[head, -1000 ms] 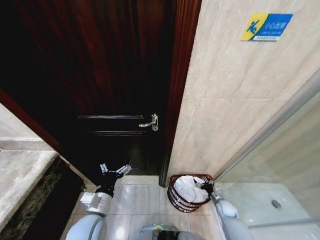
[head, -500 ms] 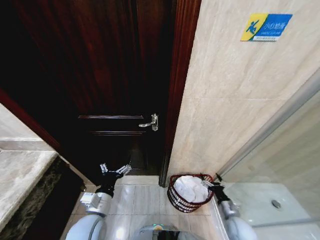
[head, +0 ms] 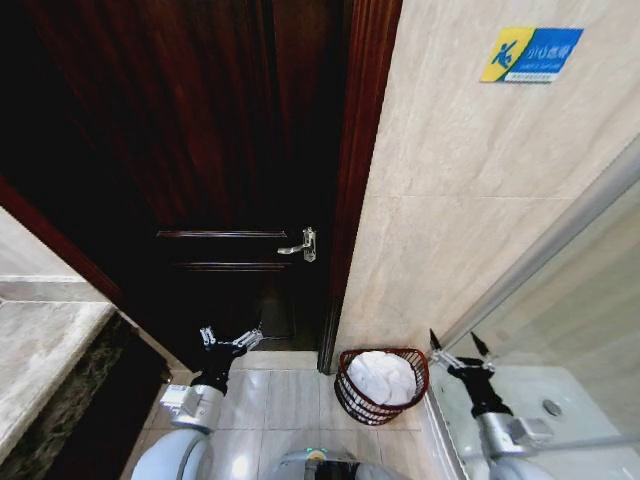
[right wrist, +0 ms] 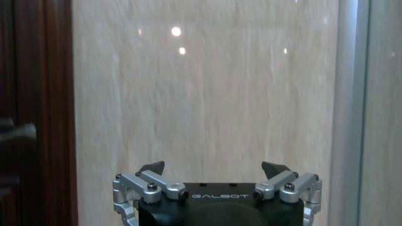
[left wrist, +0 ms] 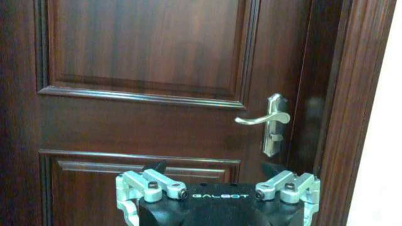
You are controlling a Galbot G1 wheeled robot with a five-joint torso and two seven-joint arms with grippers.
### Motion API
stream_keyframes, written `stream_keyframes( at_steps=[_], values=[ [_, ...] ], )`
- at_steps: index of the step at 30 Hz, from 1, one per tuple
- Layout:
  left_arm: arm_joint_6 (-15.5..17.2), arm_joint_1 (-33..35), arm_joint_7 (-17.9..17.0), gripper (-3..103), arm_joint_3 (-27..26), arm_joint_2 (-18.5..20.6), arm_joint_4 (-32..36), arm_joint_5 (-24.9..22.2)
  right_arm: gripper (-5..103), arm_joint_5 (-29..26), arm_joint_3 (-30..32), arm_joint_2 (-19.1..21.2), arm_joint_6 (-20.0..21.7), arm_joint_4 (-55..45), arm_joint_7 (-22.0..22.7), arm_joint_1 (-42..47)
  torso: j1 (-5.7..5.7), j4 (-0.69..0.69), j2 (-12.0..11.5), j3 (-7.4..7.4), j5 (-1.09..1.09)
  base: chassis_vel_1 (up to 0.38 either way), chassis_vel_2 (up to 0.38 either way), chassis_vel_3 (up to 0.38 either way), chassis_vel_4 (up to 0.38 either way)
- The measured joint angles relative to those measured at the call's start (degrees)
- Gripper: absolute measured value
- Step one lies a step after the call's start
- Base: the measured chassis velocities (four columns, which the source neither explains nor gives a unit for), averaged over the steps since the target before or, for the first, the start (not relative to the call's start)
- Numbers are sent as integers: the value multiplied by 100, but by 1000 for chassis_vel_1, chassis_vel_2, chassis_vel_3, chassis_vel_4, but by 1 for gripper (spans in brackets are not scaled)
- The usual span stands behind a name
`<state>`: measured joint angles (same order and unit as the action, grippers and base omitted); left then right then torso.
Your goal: Discard the used towel into the hamper.
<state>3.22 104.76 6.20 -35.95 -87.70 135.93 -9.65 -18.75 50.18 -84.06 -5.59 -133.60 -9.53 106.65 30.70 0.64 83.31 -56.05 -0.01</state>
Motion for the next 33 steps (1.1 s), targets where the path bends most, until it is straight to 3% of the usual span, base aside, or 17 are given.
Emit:
stream_keyframes(
  at_steps=[15, 22, 26, 33],
  values=[
    [0, 0, 0, 100, 0, 0, 0, 0, 100, 238, -244, -257, -281, -922, 372, 369, 0, 0, 0, 0, 0, 0, 0, 0, 0],
    [0, 0, 0, 100, 0, 0, 0, 0, 100, 293, -449, -191, -633, -828, 591, 551, 1, 1, 0, 0, 0, 0, 0, 0, 0],
    [0, 0, 0, 100, 0, 0, 0, 0, 100, 333, -565, -129, -1151, -438, 593, 618, 1, 1, -1, 0, 1, 0, 0, 0, 0],
    [0, 0, 0, 100, 0, 0, 0, 0, 100, 331, -688, -47, -1291, -199, 600, 591, 1, 0, -1, 0, 2, 0, 0, 0, 0]
  ],
)
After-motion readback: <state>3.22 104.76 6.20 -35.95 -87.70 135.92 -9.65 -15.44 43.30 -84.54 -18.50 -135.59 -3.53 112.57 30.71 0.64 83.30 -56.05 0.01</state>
